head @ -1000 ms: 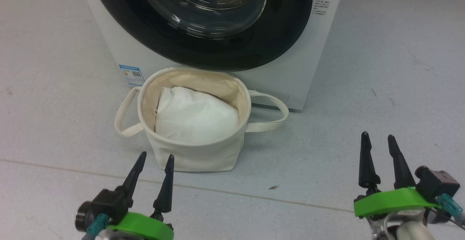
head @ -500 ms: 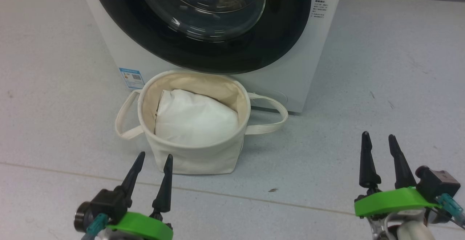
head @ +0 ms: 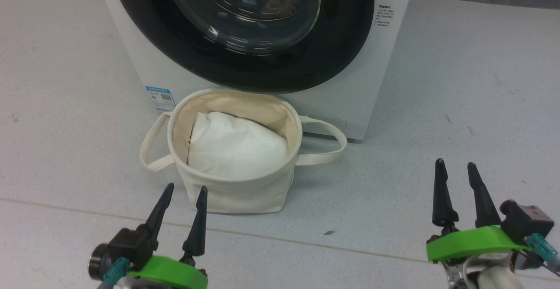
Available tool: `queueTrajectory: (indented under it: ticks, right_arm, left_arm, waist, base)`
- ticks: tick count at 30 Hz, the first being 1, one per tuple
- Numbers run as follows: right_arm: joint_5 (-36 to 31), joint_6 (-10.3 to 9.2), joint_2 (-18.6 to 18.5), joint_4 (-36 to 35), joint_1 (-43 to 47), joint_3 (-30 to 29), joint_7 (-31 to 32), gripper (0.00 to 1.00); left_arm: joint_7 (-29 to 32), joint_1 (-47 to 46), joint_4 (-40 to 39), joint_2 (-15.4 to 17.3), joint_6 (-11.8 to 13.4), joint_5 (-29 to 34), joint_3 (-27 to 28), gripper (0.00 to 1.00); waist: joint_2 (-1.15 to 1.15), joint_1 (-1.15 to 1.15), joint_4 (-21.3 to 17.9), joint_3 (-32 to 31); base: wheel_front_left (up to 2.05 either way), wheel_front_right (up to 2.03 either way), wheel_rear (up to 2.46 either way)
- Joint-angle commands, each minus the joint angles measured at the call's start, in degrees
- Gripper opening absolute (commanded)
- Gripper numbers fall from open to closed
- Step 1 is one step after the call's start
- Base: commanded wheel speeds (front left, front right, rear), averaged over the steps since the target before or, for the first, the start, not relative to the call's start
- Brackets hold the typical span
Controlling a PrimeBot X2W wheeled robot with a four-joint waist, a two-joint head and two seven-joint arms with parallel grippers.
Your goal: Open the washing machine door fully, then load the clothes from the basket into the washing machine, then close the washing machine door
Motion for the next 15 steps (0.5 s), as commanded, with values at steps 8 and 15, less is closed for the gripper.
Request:
queueTrajectory:
  ticks: [8,15]
  right_arm:
    - [-0.2,-0.01,-0.1,-1.4,-0.6,1.4,-0.1,1.00]
    - [-0.1,-0.01,-0.1,-1.4,-1.0,1.4,-0.1,1.00]
  left_arm:
    - [-0.7,-1.0,-1.6,0.7,0.7,-0.3,2.0,1.00]
    - [-0.7,-1.2,-1.5,0.7,0.4,-0.2,1.6,1.00]
  waist:
    - [0.00,0.00,0.1,-0.1]
    - [0.00,0.00,0.3,0.4]
  base:
    - [0.00,0.00,0.00]
    - [0.00,0.00,0.00]
